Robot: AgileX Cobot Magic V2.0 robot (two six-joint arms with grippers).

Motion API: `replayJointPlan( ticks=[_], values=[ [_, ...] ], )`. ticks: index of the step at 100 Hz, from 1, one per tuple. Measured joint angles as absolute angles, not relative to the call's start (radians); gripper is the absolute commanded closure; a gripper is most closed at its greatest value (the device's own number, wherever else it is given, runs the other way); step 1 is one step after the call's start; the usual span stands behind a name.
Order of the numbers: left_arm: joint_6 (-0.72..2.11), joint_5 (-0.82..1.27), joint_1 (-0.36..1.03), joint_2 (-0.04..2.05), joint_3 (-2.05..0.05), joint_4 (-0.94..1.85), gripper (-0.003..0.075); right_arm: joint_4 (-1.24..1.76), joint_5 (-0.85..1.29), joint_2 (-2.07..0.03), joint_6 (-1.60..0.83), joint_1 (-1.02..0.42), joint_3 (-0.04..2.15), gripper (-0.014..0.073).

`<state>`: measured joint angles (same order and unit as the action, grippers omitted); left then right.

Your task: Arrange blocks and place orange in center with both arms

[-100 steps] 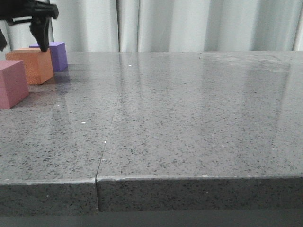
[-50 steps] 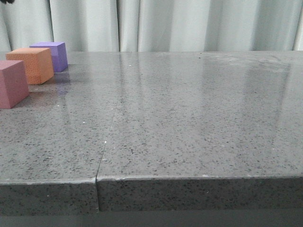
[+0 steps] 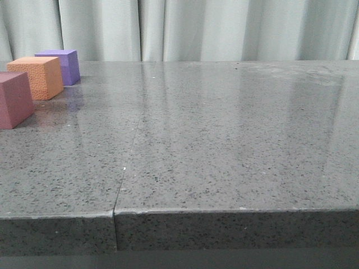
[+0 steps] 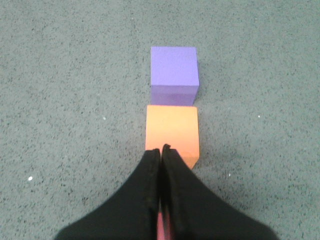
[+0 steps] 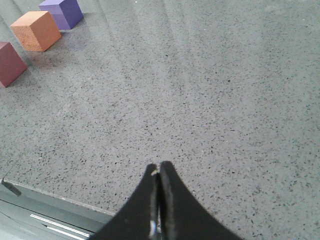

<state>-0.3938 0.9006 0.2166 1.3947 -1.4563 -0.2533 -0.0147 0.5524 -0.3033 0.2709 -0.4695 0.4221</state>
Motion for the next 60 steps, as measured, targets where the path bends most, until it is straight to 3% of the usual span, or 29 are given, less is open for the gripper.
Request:
replayJointPlan(
  ticks=[60],
  values=[
    [-0.394,0.817,0.217,1.065,-1.079,-0.253,0.0741,-0.015,0.552,-0.303,0.271,-0.469,0.422,0.0662]
  ],
)
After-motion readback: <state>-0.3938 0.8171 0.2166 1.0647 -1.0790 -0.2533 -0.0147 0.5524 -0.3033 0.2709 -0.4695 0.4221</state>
